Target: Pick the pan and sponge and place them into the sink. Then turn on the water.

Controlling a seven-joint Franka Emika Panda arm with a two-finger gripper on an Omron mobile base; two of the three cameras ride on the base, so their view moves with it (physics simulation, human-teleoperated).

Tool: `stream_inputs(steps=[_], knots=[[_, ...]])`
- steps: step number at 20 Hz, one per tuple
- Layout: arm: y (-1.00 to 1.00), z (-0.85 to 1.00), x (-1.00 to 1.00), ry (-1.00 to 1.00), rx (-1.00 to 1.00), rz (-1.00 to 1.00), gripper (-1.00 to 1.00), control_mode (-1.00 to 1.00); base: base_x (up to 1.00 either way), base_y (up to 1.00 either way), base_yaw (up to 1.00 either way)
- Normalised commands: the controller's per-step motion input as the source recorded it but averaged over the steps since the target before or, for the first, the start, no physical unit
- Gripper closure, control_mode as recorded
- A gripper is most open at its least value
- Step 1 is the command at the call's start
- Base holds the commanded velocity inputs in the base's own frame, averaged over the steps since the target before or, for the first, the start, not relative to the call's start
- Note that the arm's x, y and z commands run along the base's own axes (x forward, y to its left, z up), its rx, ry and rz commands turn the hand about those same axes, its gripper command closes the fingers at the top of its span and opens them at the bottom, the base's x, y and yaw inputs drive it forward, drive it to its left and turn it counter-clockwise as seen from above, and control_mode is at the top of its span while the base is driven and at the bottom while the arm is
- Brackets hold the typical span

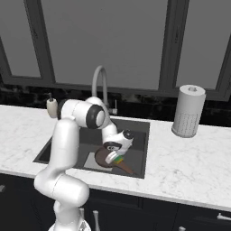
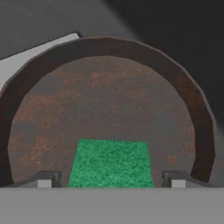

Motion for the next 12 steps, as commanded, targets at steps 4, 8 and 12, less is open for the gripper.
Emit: stream_inputs(steps=[4, 8, 12], knots=[[0.24, 0.15, 0.01, -0.10, 0.00, 0.03, -1.00, -1.00, 0.00, 0.00, 0.00], [0.09, 0.39, -0.07, -0.13, 0.00, 0.03, -1.00, -1.00, 0.00, 0.00, 0.00], [-0.11, 0.64, -0.46, -0.17, 0.08, 0.02, -1.00, -1.00, 0.00, 0.00, 0.00]])
